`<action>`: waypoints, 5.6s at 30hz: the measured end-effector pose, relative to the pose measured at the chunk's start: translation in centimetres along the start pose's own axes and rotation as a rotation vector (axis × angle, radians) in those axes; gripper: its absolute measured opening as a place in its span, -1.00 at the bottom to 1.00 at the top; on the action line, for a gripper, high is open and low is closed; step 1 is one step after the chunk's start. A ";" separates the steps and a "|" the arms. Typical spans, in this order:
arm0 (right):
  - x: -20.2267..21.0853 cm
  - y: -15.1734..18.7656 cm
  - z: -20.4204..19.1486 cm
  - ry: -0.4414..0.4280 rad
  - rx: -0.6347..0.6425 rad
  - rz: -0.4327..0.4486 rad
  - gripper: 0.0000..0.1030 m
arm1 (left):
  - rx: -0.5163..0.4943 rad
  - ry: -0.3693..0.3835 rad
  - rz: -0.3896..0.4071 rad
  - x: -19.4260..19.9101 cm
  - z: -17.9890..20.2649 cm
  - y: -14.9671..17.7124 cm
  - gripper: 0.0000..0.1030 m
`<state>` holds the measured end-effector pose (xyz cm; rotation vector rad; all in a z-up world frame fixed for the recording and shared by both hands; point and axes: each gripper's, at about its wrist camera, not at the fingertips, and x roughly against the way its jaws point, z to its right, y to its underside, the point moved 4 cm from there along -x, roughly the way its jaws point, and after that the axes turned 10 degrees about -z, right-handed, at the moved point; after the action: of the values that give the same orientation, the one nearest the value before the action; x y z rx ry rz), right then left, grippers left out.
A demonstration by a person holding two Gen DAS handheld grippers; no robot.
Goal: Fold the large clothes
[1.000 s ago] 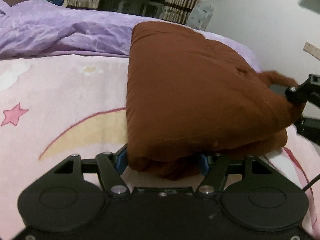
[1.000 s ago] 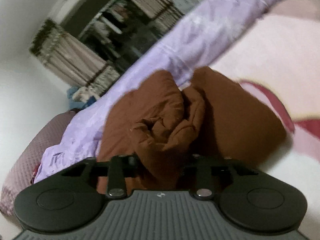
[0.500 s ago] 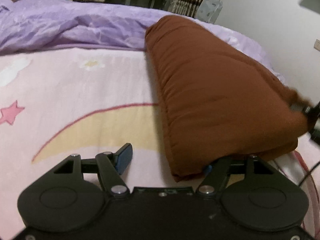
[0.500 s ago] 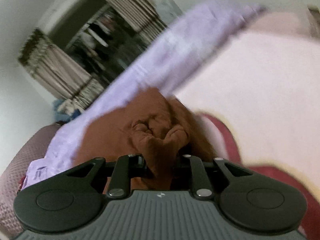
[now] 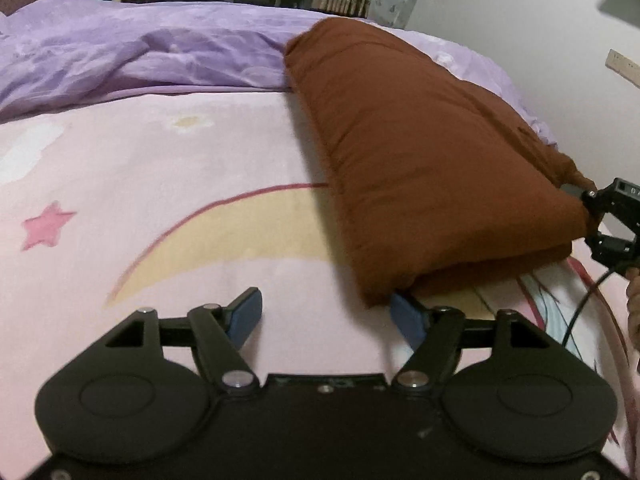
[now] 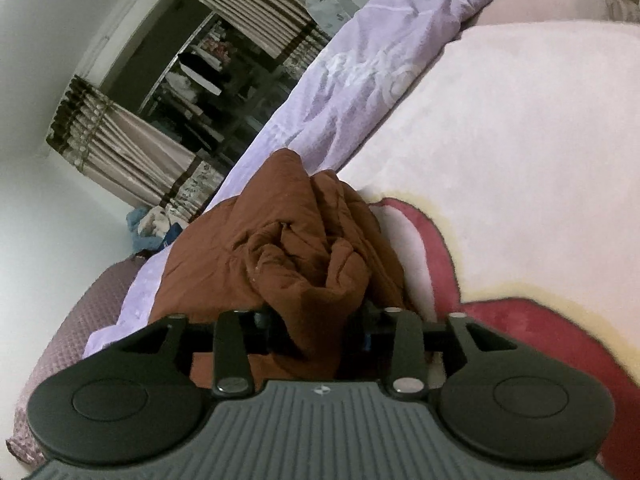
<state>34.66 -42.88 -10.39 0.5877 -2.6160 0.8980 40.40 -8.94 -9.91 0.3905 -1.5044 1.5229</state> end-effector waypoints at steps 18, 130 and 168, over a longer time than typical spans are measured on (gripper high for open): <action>0.7 0.3 -10.7 0.301 0.476 0.043 -0.38 | -0.014 0.203 0.148 1.1 7.0 -6.9 0.37; 5.2 0.6 -7.8 0.199 0.311 0.166 -0.12 | 0.076 0.090 0.150 4.7 1.3 -2.6 0.09; -1.8 -0.9 -14.3 0.353 0.579 0.088 -0.70 | -0.068 0.047 0.147 -0.4 6.9 -12.7 0.18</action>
<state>38.89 -33.93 0.15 0.3958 -2.0689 1.6399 47.82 -17.68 -1.11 0.2065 -1.5722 1.5782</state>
